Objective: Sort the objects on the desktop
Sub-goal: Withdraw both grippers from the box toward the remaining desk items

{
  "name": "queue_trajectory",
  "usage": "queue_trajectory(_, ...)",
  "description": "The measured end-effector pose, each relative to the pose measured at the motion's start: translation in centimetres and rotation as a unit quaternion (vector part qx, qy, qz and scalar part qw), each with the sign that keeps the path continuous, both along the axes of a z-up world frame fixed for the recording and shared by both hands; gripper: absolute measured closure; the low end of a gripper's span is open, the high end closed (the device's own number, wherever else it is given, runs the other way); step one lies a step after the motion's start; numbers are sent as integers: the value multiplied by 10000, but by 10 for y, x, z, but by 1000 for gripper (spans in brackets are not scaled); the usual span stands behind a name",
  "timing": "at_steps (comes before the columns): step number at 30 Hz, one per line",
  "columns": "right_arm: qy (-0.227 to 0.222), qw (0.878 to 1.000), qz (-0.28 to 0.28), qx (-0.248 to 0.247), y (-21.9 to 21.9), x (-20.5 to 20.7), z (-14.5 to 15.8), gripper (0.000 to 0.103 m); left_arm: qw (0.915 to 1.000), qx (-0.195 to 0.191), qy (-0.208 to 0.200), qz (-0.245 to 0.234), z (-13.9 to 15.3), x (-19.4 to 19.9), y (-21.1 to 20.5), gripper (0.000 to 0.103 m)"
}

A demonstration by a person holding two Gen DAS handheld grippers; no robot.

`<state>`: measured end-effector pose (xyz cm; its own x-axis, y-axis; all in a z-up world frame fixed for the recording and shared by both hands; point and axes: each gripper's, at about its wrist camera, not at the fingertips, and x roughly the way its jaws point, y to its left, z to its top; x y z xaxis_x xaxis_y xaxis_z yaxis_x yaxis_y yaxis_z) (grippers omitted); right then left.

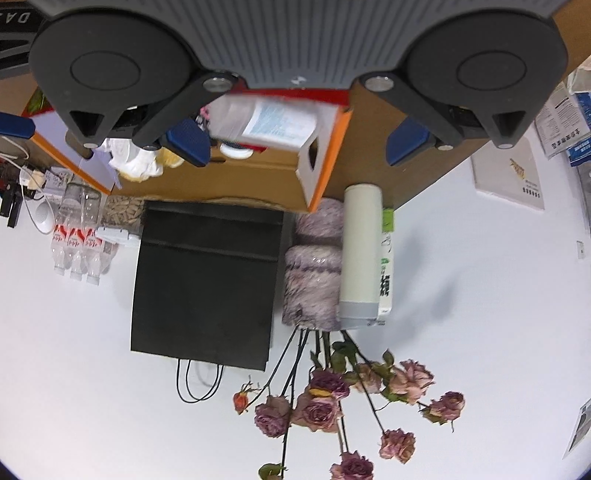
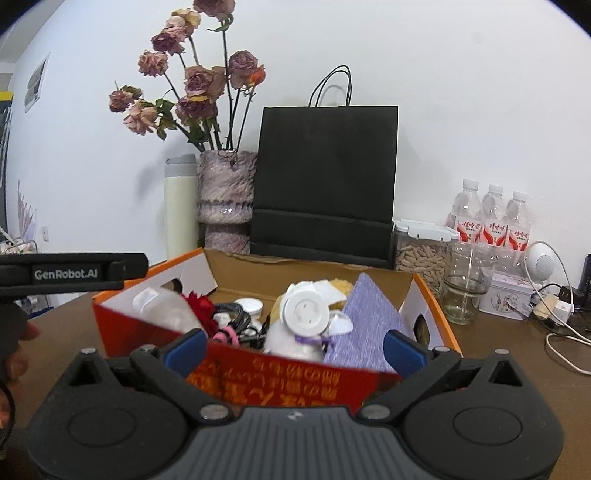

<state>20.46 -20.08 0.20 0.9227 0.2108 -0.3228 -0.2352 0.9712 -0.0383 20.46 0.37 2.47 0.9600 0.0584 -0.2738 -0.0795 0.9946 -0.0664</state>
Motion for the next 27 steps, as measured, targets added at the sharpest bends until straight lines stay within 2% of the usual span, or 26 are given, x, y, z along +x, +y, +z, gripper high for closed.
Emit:
queue_trajectory(15,472,9980,399,-143,15,-40,-13,0,9993,57,350,94,-11,-37,34,0)
queue_trajectory(27,1161,9903,744,-195,34,-41,-26,0,9969,91,755,196,-21,-47,60,0)
